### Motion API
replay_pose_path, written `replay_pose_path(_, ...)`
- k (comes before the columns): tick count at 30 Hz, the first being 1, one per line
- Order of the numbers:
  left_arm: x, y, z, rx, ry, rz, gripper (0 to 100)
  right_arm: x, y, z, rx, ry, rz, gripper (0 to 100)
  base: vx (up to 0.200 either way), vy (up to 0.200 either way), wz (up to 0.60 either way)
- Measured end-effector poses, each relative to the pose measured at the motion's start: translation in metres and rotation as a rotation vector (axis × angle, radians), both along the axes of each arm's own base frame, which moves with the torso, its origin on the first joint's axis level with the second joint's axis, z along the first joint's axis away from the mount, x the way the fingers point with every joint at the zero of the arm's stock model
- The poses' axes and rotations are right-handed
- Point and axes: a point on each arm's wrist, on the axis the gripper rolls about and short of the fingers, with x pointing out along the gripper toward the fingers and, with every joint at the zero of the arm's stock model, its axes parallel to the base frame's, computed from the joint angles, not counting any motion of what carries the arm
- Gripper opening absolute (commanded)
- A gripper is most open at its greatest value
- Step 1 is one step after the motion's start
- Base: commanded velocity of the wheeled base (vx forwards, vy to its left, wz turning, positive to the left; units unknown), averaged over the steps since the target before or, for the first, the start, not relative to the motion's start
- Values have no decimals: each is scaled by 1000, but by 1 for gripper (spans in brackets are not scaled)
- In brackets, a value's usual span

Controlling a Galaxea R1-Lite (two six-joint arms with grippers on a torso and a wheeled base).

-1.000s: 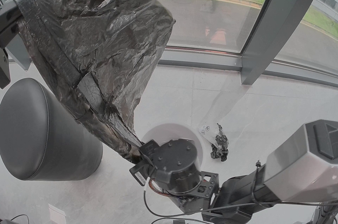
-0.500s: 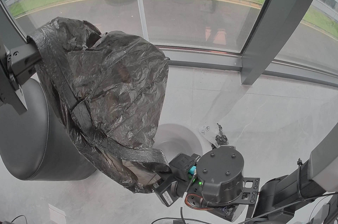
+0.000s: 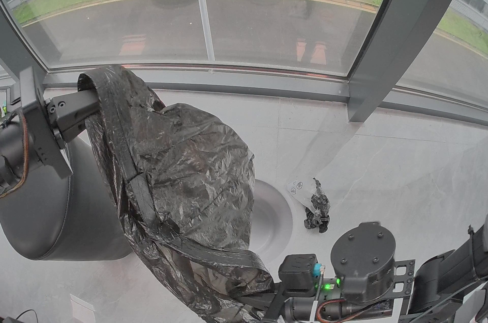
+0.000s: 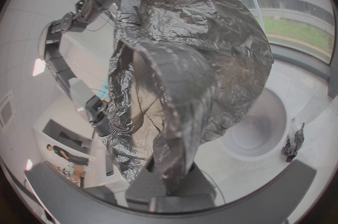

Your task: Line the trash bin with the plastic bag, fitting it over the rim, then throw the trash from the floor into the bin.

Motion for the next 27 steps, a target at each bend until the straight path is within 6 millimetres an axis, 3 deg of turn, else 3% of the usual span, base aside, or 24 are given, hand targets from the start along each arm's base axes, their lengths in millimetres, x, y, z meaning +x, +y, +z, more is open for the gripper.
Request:
replay_pose_path(11, 23, -9, -19, 27, 66, 3, 0, -13, -38, 10, 19, 186, 181, 0, 0, 0, 0)
replay_pose_path(27, 44, -19, -49, 72, 184, -35, 0, -16, -56, 4, 20, 285, 200, 0, 0, 0, 0)
